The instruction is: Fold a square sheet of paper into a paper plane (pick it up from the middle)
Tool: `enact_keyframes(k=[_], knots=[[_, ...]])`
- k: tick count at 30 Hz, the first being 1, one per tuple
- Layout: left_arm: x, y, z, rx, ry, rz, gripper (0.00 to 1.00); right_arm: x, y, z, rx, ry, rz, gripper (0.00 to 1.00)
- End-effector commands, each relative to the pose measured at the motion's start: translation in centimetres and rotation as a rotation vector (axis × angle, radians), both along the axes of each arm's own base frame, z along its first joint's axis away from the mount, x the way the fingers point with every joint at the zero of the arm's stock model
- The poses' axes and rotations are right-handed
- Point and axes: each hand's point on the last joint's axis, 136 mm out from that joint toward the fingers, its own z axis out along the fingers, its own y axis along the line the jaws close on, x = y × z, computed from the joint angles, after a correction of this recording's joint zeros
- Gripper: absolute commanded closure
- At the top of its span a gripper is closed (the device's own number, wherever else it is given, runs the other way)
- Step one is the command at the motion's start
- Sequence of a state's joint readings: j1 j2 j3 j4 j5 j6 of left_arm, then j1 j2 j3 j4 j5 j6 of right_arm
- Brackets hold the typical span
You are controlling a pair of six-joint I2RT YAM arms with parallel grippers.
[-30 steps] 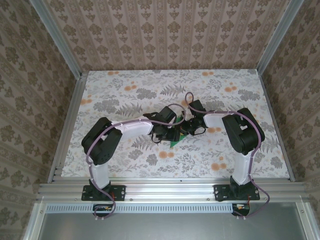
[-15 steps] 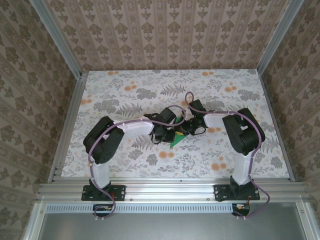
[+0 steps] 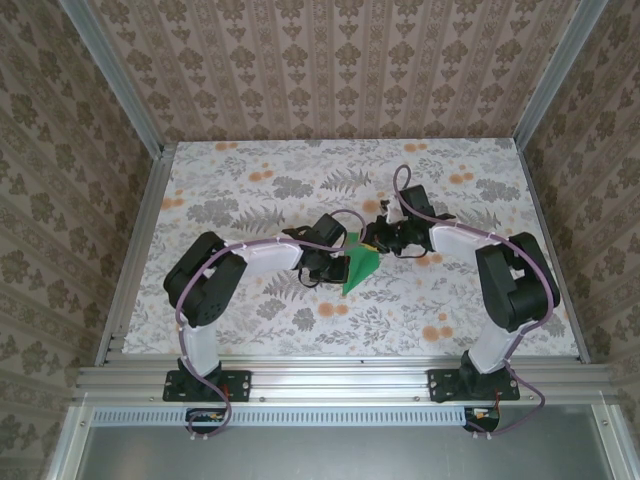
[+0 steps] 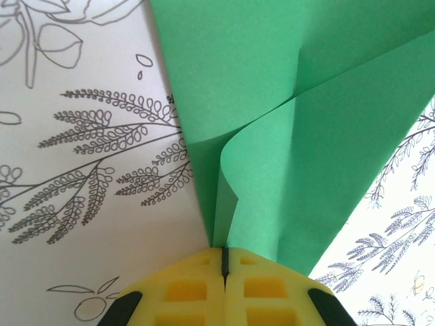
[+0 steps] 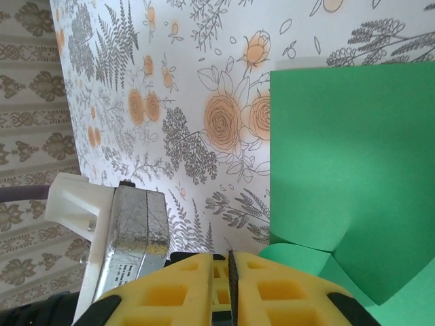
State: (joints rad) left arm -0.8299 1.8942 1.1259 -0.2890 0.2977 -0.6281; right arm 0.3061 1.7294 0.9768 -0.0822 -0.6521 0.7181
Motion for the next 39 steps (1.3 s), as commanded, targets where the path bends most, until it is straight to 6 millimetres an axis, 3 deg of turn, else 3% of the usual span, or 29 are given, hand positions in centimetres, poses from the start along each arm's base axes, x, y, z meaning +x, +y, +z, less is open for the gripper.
enact_keyframes(k=[1, 3, 7, 11, 21, 24, 27, 31, 34, 39], knots=[[-1.0, 1.4, -1.6, 0.050, 0.044, 0.016, 0.97, -1.2, 0.3, -1.9, -0.014, 0.069, 0.012, 0.87], [-1.0, 1.5, -1.5, 0.053, 0.042, 0.014, 0.97, -1.4, -0.9, -2.4, -0.063, 0.071, -0.030, 0.85], [-0.9, 1.4, -1.3, 0.050, 0.039, 0.008, 0.97, -2.1, -2.2, -1.7, -0.125, 0.057, -0.036, 0.70], [-0.9, 1.3, -1.2, 0.049, 0.036, 0.004, 0.97, -3.3, -3.5, -3.2, -0.200, 0.097, -0.053, 0.64], [-0.8, 1.2, -0.2, 0.042, 0.002, -0.016, 0.93, -1.3, -1.5, -4.7, -0.120, 0.139, -0.059, 0.65], [-0.6, 1.4, 0.5, 0.045, -0.019, -0.015, 0.92, -1.6, -1.7, -4.9, -0.137, 0.147, -0.053, 0.64], [-0.5, 1.4, 0.7, 0.055, -0.020, -0.017, 0.89, -2.4, -2.2, -3.8, -0.144, 0.124, -0.058, 0.64], [-0.6, 1.4, 0.7, 0.050, -0.022, -0.011, 0.87, -3.2, -4.0, -3.0, -0.220, 0.101, -0.077, 0.62], [-0.6, 1.4, 0.9, 0.048, -0.027, -0.013, 0.87, -3.7, -4.9, -3.6, -0.232, 0.116, -0.096, 0.60], [-0.7, 1.3, 0.9, 0.043, -0.023, -0.017, 0.87, -3.5, -4.2, -4.4, -0.190, 0.148, -0.098, 0.60]])
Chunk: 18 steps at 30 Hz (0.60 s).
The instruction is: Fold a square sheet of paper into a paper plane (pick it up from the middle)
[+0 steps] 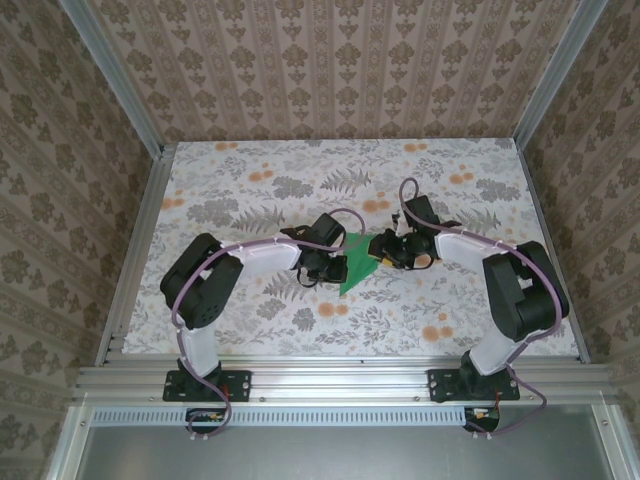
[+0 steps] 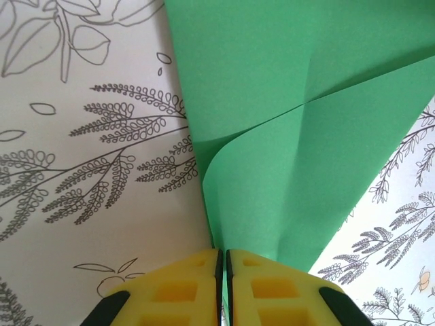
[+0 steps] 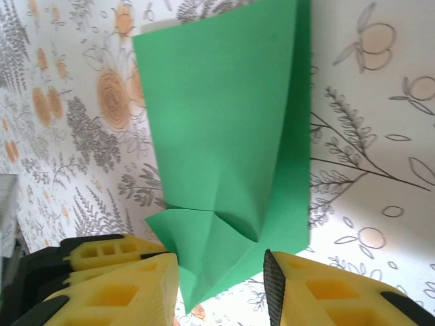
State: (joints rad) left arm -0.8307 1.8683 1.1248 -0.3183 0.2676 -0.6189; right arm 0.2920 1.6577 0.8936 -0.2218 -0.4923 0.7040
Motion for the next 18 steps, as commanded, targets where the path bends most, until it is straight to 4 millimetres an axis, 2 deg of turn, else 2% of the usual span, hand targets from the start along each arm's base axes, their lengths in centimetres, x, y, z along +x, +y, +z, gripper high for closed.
enact_keyframes(k=[1, 7, 14, 18], knots=[[-0.9, 0.7, 0.2, 0.020, 0.000, -0.022, 0.87, -0.5, -0.1, -1.5, -0.004, 0.054, -0.010, 0.60], [-0.9, 0.7, 0.5, 0.028, -0.014, -0.026, 0.86, 0.6, 1.8, -1.5, 0.053, 0.053, 0.029, 0.63], [-0.8, 1.7, 3.3, 0.052, -0.115, -0.020, 0.61, 1.2, 2.8, -1.2, 0.080, 0.051, 0.043, 0.82], [-1.8, 1.1, 4.3, 0.106, -0.185, -0.102, 0.54, 1.0, 2.9, -0.8, 0.088, 0.048, 0.047, 0.86]])
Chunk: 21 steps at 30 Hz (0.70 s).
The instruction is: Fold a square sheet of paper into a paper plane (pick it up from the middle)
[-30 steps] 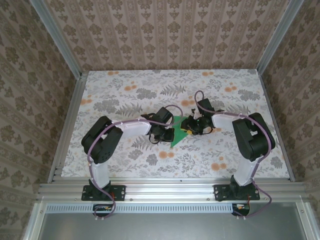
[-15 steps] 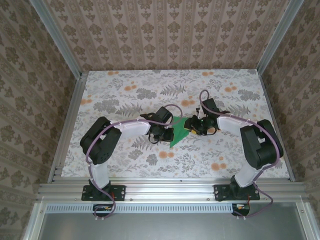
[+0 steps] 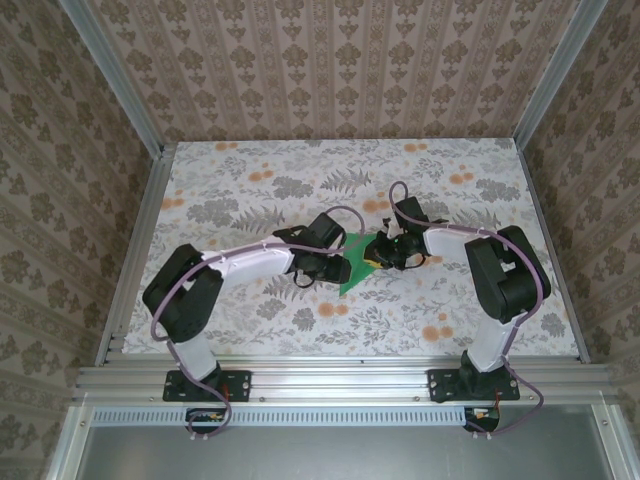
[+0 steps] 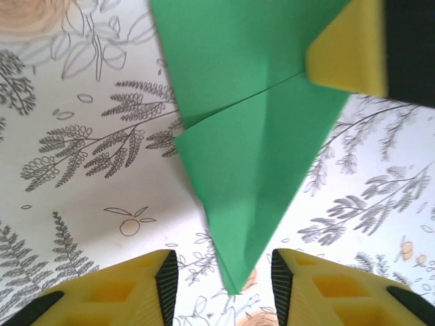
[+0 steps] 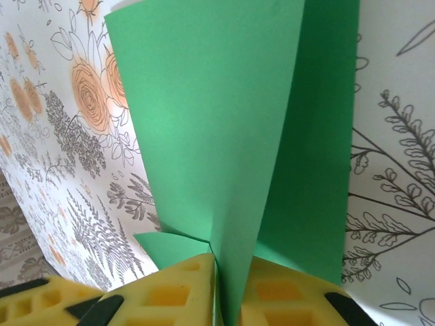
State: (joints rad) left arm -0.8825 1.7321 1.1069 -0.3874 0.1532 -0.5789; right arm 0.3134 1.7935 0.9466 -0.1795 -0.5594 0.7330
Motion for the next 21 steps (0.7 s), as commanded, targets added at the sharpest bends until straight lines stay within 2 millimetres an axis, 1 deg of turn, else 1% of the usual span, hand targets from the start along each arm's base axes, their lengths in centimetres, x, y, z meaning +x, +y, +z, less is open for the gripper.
enact_keyframes(k=[1, 5, 9, 16, 19, 21], knots=[[-1.2, -0.1, 0.6, 0.094, -0.062, -0.093, 0.53, 0.5, 0.8, 1.6, 0.042, -0.027, 0.013, 0.86], [-2.1, -1.2, -0.9, 0.175, -0.053, -0.158, 0.52, 0.5, 0.9, 2.1, 0.053, -0.033, 0.012, 0.86], [-1.9, -1.3, -2.2, 0.234, -0.055, -0.161, 0.52, 0.4, 1.1, 2.3, 0.063, -0.034, 0.016, 0.86], [-1.5, -1.2, -2.9, 0.268, -0.072, -0.155, 0.54, 0.3, 1.2, 2.8, 0.067, -0.036, 0.022, 0.86], [-1.4, -1.2, -3.2, 0.273, -0.077, -0.159, 0.59, 0.3, 1.2, 2.9, 0.066, -0.038, 0.024, 0.86], [-1.4, -1.2, -3.2, 0.273, -0.080, -0.155, 0.66, 0.3, 1.2, 2.9, 0.066, -0.038, 0.026, 0.86]])
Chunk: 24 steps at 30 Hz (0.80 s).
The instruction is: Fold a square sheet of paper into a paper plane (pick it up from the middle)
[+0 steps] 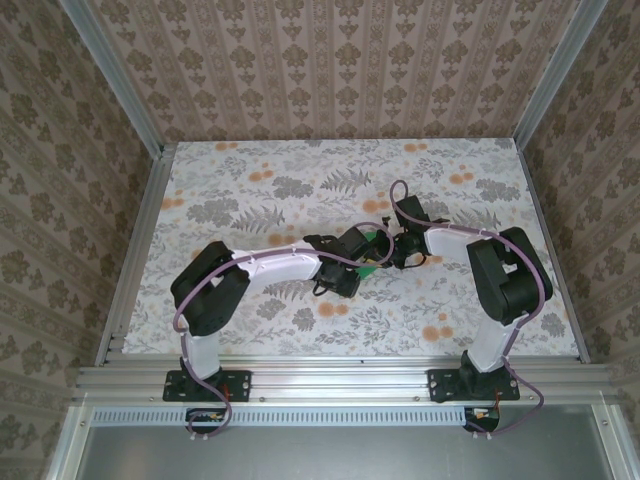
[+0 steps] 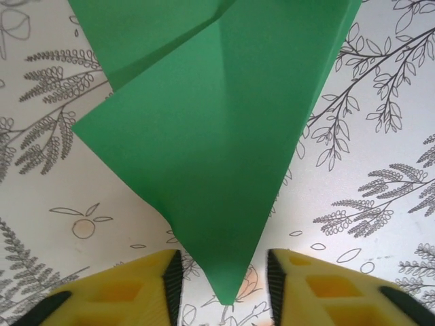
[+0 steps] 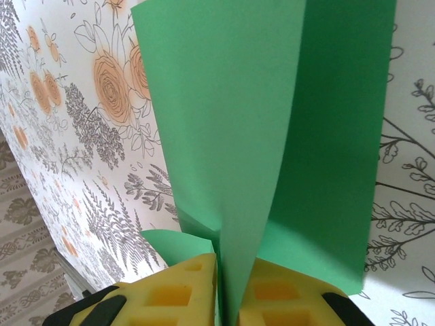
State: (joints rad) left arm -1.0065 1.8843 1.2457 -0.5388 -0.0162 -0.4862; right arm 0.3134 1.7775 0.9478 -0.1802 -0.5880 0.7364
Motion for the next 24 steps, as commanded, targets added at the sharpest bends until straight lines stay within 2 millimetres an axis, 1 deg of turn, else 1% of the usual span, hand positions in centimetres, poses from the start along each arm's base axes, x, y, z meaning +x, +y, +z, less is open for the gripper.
enact_keyframes(k=[1, 3, 6, 11, 13, 16, 20, 24], knots=[[0.5, 0.0, -0.2, 0.029, -0.019, -0.012, 0.68, 0.4, 0.8, 2.1, 0.036, -0.032, 0.016, 0.86], [0.5, -0.1, -0.1, 0.025, -0.021, -0.014, 0.75, 0.4, 0.7, 2.1, 0.033, -0.030, 0.018, 0.86], [0.6, -0.2, -0.1, 0.023, -0.023, -0.015, 0.80, 0.3, 0.8, 2.0, 0.035, -0.028, 0.022, 0.86], [0.6, -0.1, -0.4, 0.031, -0.020, -0.013, 0.85, 0.2, 0.8, 2.0, 0.034, -0.025, 0.027, 0.86], [0.6, 0.0, -0.6, 0.034, -0.020, -0.012, 0.86, 0.2, 0.9, 2.0, 0.035, -0.024, 0.030, 0.86], [0.7, -0.2, -0.4, 0.022, -0.021, -0.013, 0.79, 0.2, 0.8, 2.1, 0.036, -0.023, 0.030, 0.86], [0.8, -0.8, 0.1, -0.008, -0.028, -0.023, 0.68, 0.2, 1.0, 2.2, 0.041, -0.027, 0.033, 0.86], [1.0, -1.2, 0.5, -0.021, -0.036, -0.029, 0.64, 0.2, 1.1, 2.1, 0.047, -0.023, 0.033, 0.87]])
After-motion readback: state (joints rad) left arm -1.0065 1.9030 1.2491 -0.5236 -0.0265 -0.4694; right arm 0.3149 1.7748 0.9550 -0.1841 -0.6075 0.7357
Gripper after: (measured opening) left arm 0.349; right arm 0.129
